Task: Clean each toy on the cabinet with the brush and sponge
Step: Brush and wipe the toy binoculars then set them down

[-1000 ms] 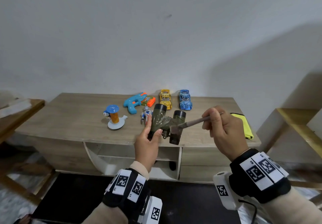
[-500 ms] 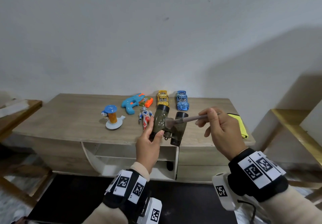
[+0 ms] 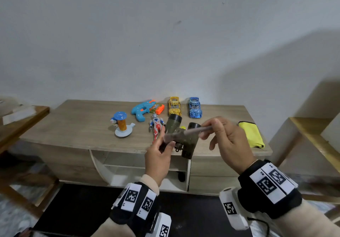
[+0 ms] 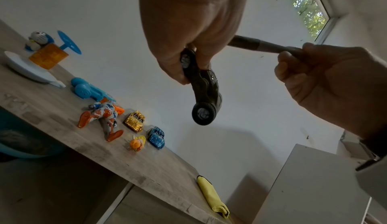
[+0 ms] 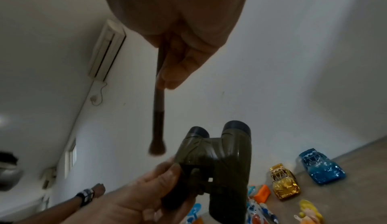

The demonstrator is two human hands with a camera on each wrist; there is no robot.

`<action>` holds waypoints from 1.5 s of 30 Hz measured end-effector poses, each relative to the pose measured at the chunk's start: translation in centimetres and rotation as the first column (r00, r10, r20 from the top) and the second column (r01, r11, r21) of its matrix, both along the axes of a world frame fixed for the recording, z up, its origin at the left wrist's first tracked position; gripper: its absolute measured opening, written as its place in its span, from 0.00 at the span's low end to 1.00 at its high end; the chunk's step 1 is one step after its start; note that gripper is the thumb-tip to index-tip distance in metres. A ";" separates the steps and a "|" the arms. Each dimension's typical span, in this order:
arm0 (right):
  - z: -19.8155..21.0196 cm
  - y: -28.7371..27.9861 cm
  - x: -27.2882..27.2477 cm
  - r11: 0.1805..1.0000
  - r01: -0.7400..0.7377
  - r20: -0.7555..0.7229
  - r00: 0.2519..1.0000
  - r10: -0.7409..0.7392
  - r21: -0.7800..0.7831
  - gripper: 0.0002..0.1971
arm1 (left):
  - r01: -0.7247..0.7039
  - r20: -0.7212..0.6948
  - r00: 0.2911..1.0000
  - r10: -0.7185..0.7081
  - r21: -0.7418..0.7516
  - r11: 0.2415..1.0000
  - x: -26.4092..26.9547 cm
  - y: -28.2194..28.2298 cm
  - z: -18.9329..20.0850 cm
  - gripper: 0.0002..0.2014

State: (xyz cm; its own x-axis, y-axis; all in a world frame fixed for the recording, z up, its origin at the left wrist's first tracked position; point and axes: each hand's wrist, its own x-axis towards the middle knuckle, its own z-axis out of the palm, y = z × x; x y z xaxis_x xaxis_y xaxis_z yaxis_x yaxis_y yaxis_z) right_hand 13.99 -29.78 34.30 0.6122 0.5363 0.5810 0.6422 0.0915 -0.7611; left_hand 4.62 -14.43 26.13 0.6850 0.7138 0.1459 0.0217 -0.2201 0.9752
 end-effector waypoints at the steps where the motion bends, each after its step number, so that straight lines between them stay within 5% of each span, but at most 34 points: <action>1: 0.1 0.1 0.1 0.997 0.048 -0.003 0.999 -0.048 0.065 0.16 | -0.003 0.003 1.000 0.003 -0.001 1.000 -0.1 0.1 0.0 0.29; 4: 0.3 0.4 0.6 0.988 0.156 0.073 0.985 -0.157 0.020 0.16 | -0.010 0.021 1.000 0.011 -0.039 0.999 -0.3 0.4 0.0 0.29; 7: 0.3 0.7 -0.1 0.986 -0.019 0.069 0.997 0.031 -0.163 0.15 | -0.039 0.017 0.999 0.039 -0.036 0.999 -0.3 0.7 -0.3 0.31; 11: 0.1 1.2 0.3 0.999 0.008 0.018 1.000 -0.008 0.036 0.17 | -0.049 0.025 0.998 0.050 -0.031 0.998 -0.3 1.1 -0.8 0.29; 14: 0.0 1.2 0.8 0.992 0.111 0.066 0.992 -0.107 -0.053 0.18 | -0.032 0.025 0.999 0.033 -0.054 0.998 -0.1 1.4 -0.8 0.29; 17: 0.0 1.5 0.1 0.977 -0.074 -0.022 0.997 0.071 -0.201 0.16 | -0.023 0.015 1.000 0.023 -0.056 0.998 0.3 1.4 -0.7 0.32; 19: -0.1 1.7 0.1 0.989 -0.103 -0.058 0.994 0.097 -0.111 0.18 | -0.031 0.023 0.999 0.032 -0.043 0.999 0.4 1.4 -0.6 0.29; 23: 0.2 1.6 1.3 0.992 0.119 -0.044 0.992 -0.118 0.040 0.16 | -0.022 0.033 0.999 0.023 -0.038 0.999 0.6 1.4 -0.3 0.28; 26: 0.3 1.8 0.8 0.979 -0.007 0.003 1.000 0.008 -0.202 0.15 | -0.004 0.032 0.999 0.006 -0.074 0.997 1.0 1.7 -0.7 0.30; 28: 0.1 2.1 0.4 0.982 -0.085 -0.016 0.996 0.083 -0.168 0.16 | -0.004 0.039 0.999 0.008 -0.109 0.994 1.2 1.8 -1.0 0.31; 32: -0.1 2.2 1.0 0.997 0.025 0.132 0.991 -0.016 -0.067 0.15 | 0.000 0.061 0.998 0.005 -0.092 0.996 1.2 1.6 -0.7 0.26; 35: 0.0 1.9 1.8 0.971 0.230 0.365 0.911 -0.194 -0.058 0.17 | 0.015 0.067 0.998 -0.009 -0.088 0.996 1.1 2.1 -0.8 0.29; 37: 0.0 1.6 2.2 0.954 0.298 0.381 0.879 -0.287 0.030 0.19 | 0.004 0.072 0.997 0.004 -0.109 0.994 1.1 2.3 -1.1 0.28; 40: -0.2 1.4 1.7 0.977 0.208 0.377 0.902 -0.210 0.045 0.24 | -0.004 0.063 0.998 0.011 -0.120 0.993 1.2 2.5 -1.3 0.28; 43: -1.0 1.6 0.4 0.992 0.089 0.410 0.911 -0.047 -0.084 0.18 | 0.005 0.048 0.999 0.001 -0.111 0.994 1.3 2.6 -1.8 0.28; 45: -1.5 1.6 0.7 0.980 0.153 0.447 0.891 -0.081 -0.128 0.16 | 0.017 0.050 0.999 -0.010 -0.126 0.992 1.1 2.7 -2.0 0.28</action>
State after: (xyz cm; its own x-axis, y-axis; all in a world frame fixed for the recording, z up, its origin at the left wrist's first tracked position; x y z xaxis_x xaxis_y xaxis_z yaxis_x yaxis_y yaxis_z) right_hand 14.70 -28.14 32.80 0.3788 0.5817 0.7198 0.9117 -0.1010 -0.3982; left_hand 5.75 -11.77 24.12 0.6889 0.7194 0.0889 -0.0293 -0.0949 0.9951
